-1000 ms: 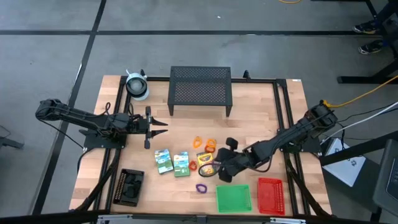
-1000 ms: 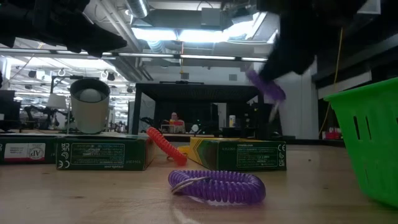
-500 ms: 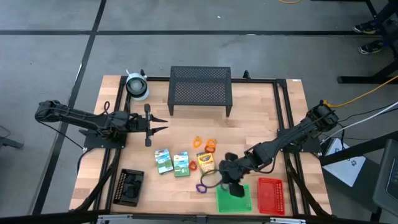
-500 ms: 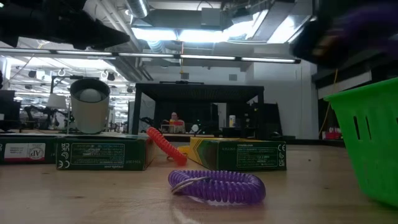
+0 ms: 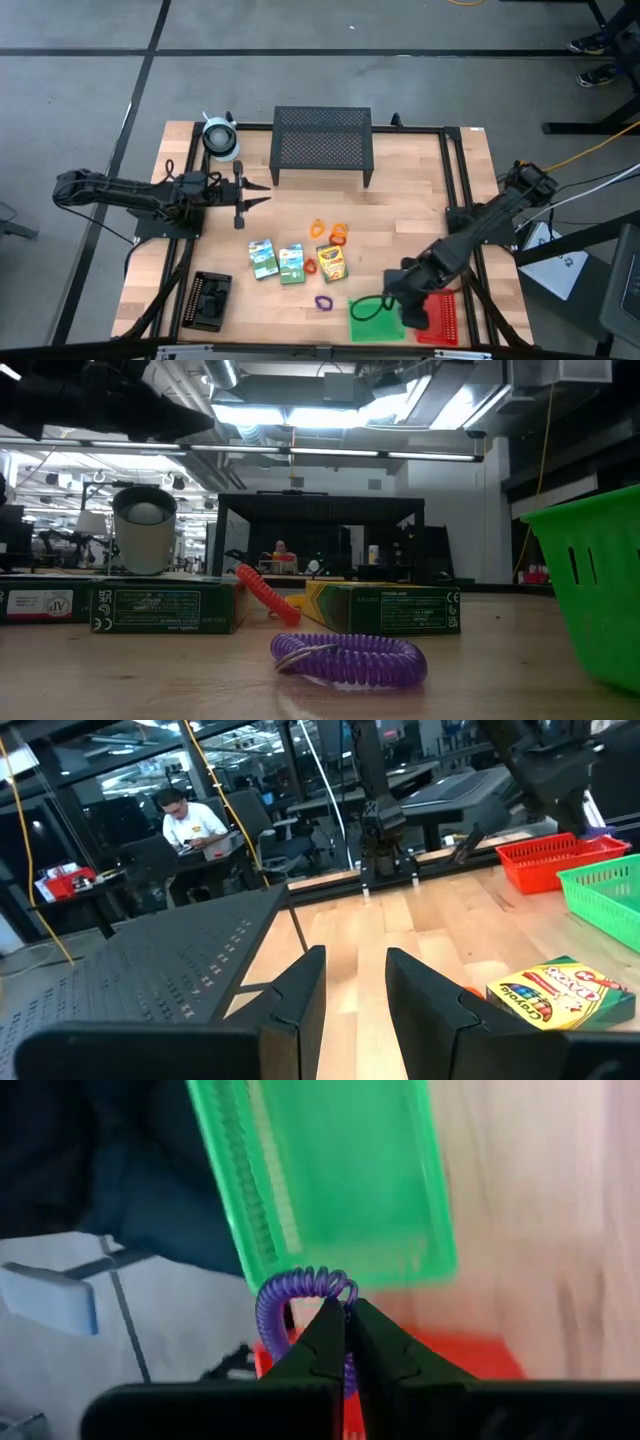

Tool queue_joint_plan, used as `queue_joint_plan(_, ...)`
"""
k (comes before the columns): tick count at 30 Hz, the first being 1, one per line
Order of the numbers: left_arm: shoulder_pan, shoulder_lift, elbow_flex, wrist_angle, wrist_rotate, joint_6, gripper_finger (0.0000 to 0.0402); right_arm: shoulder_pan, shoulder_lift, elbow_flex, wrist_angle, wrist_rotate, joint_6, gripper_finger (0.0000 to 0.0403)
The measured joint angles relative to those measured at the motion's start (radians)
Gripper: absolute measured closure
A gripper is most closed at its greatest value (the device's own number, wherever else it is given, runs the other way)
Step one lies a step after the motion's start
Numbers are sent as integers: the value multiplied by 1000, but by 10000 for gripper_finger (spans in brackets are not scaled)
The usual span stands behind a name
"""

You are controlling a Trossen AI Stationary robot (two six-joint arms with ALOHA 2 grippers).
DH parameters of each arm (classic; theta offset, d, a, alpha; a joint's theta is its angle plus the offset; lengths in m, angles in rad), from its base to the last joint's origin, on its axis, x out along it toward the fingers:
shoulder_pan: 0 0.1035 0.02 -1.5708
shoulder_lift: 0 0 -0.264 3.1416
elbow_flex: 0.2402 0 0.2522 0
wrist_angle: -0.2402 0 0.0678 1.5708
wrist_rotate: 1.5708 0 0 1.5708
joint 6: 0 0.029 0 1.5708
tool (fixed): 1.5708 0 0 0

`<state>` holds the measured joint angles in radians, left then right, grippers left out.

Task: Pick & Place Office Desk Supplies
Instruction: Put the purple spring keychain into the red bin

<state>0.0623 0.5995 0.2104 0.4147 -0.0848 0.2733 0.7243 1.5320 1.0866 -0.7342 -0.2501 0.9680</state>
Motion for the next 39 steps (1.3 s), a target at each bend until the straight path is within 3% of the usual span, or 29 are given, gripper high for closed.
queue_joint_plan(5,19,0,0,1,32,-16,300,69,-52,0,-101,64,116,398)
queue_joint_plan(10,19,0,0,-6,47,-37,300,146,-82,0,-98,177,232,398)
queue_joint_plan(18,19,0,0,-7,47,-46,300,251,-83,-43,-133,267,415,399)
queue_joint_plan(33,19,0,0,-7,44,-47,300,274,-83,-206,2,152,545,396)
queue_joint_plan(39,19,0,0,-7,45,-53,300,273,-83,-206,-3,153,612,331)
